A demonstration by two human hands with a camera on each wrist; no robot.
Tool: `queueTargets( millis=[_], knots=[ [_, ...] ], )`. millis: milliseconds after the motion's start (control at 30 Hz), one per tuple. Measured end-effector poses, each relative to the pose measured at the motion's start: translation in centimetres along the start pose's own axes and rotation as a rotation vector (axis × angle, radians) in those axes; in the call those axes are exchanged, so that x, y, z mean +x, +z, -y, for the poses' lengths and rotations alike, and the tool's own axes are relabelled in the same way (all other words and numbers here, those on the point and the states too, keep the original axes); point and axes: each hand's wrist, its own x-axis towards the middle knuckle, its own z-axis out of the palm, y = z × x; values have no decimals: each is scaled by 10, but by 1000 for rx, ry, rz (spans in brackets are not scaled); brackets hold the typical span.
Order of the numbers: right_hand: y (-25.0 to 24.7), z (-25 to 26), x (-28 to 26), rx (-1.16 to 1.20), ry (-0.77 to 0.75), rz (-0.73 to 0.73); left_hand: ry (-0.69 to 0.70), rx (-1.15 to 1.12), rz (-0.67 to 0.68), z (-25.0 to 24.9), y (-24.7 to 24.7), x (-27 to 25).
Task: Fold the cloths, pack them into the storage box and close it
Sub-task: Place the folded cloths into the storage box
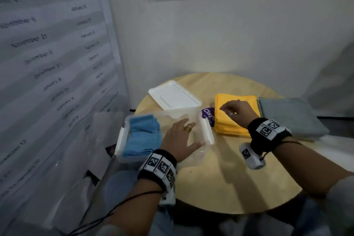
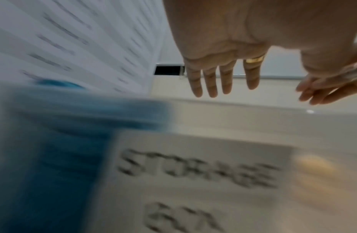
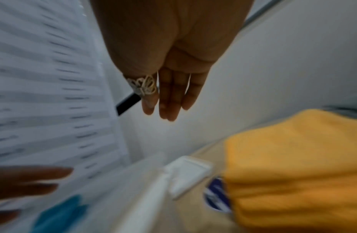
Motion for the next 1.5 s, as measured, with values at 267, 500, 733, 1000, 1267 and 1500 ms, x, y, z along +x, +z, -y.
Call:
queueTargets(
  millis=[267,500,733,1000,1267,1500],
  knots=[
    [-11,-151,-60,-393,549,90,-175,141,52,-90,65,38],
    [-21,-192,-69,-516,558,217,-72,192,92,-86,82,67],
    [-17,-200,-65,-625,527,154,-45,209,124,-98,88,98],
    [-43,-182,-63,-574,372,-149,-51,345,125,-109,81,106],
    [-62,-131,-77,-395,165,-156,340,-88,-99,-179,67,99],
    [-79,-102,-105,16,124,-13,206,-460,102,-175,22,114]
  ],
)
